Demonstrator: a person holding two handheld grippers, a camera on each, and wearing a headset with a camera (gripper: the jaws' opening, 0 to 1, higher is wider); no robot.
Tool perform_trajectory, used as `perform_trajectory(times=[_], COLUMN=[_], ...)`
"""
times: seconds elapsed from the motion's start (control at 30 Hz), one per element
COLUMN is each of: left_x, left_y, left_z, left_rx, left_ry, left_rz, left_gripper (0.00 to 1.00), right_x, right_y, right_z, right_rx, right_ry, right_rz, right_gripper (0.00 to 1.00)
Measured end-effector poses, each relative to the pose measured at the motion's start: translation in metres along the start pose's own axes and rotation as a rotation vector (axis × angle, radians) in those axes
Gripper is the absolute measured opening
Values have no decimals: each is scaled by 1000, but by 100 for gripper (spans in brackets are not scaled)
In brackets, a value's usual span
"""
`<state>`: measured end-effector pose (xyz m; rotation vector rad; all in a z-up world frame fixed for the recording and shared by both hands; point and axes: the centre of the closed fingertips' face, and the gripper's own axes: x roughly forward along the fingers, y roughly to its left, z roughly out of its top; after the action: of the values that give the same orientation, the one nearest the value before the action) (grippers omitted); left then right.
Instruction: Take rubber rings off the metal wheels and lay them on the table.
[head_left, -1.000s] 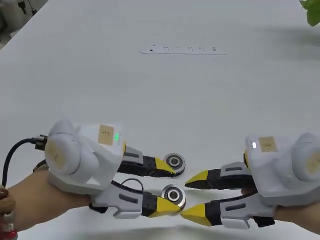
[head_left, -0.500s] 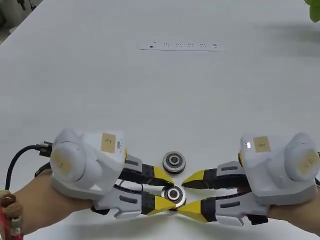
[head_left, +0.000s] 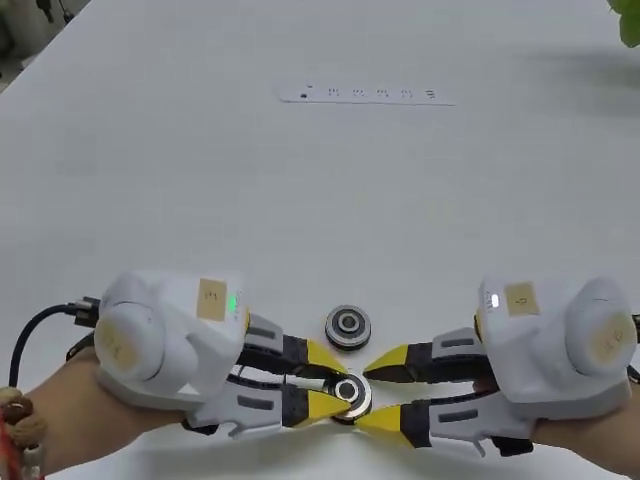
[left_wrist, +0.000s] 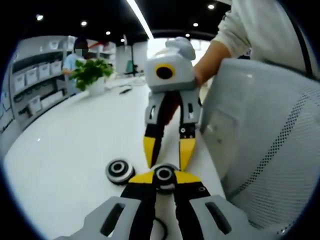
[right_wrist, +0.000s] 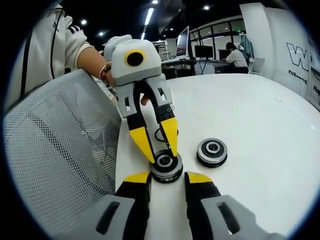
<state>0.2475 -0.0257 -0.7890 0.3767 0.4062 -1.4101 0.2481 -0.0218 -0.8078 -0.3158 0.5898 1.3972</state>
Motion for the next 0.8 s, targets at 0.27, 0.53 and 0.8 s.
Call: perform_trajectory(times=[0.27, 0.53, 0.8], left_x=[1, 1, 2], left_y=[1, 1, 1], left_z=[1, 0, 0], left_rx=[-2, -12, -14], left_ry=[-6, -8, -7], left_rz=[11, 19, 22], left_gripper=[14, 14, 14], right_x=[0, -4, -4], right_y=[0, -1, -3], right_z=[-3, -6, -7], right_rx=[-21, -37, -26], right_ry=[13, 27, 34], right_rz=[-2, -8, -12], right_gripper=[16, 9, 2])
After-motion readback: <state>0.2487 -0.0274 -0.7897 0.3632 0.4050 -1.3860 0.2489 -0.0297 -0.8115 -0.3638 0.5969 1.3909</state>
